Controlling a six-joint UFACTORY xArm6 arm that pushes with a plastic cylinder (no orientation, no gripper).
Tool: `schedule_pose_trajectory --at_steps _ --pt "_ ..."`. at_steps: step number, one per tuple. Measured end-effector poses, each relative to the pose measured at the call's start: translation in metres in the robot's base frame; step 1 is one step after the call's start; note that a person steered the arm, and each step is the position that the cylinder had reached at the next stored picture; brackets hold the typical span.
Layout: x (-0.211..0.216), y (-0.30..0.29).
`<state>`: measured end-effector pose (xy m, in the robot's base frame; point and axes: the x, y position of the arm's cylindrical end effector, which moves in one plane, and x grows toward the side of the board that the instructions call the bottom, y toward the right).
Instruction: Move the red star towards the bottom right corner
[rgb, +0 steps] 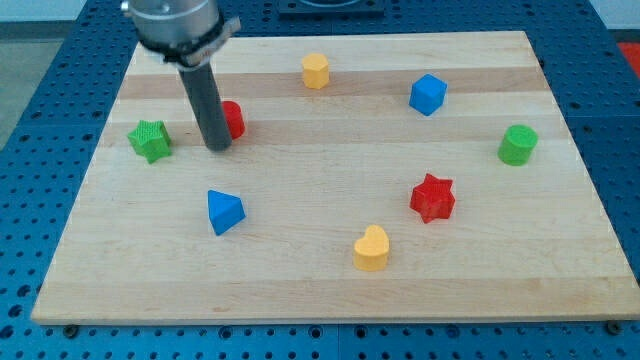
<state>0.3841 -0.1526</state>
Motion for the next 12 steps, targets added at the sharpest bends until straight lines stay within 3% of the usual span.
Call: schedule_pose_trajectory --at_steps 1,4,6,7,8,9,11,12 --pt "-0.041 -0.009" --pt "-0.03 -0.01" --pt "0.004 0.127" --pt "0.023 0.234" --pt "0.055 0.265" --pt "0.055 0.211" --pt "0.12 0.251" --pt "0.124 0.239"
